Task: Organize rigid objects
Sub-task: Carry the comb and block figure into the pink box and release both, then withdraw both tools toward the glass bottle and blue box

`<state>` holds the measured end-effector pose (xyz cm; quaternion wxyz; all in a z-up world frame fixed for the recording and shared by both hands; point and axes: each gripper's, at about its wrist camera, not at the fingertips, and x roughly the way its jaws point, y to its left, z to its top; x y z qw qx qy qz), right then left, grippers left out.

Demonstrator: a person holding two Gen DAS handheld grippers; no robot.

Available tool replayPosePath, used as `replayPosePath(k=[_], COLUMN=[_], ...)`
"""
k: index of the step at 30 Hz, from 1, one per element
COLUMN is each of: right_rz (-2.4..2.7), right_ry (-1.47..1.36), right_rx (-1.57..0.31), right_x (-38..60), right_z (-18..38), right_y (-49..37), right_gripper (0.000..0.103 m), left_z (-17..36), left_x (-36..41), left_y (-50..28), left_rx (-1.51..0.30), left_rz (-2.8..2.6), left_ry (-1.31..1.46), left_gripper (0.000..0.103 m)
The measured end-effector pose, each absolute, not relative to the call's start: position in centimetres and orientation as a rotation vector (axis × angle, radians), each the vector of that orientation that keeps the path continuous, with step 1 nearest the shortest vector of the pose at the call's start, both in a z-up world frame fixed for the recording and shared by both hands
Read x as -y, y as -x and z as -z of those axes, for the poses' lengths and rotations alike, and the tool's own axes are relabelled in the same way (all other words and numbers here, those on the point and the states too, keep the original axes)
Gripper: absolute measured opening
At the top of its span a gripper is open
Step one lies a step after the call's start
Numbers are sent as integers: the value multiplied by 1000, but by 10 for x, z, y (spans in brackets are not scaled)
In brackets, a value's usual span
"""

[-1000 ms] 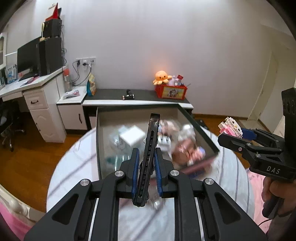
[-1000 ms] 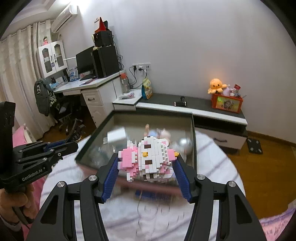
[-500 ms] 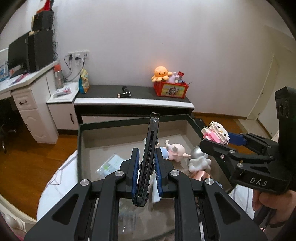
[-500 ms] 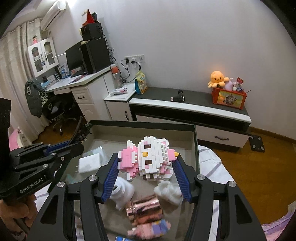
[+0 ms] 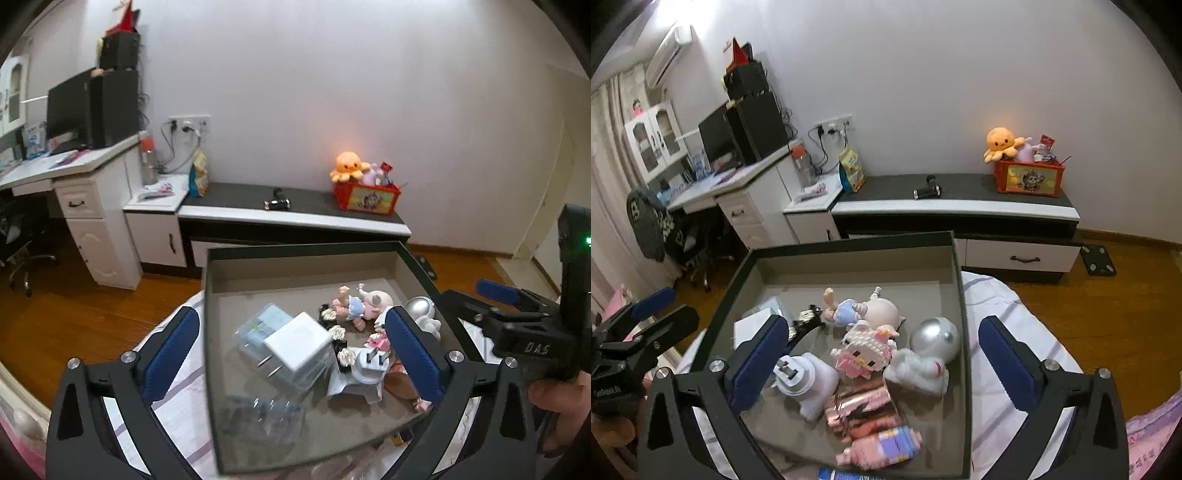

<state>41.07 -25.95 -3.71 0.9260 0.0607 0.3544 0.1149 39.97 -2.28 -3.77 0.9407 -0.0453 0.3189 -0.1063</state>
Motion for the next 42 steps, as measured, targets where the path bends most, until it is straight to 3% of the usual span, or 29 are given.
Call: replayPosePath(k=[21, 42], right_rz=[-200, -212], right_ry=[-147, -129], right_rx=[-584, -571], right_x=[259, 240], right_z=[-12, 1], right_y=[-277, -177], right_gripper=[103, 103], left_z=[7, 7], left_x=[-8, -4], left_y=[-257, -161], left_rx=[-560, -537], left_rz=[107, 74], left_ry=[111, 91], left_gripper=[103, 103])
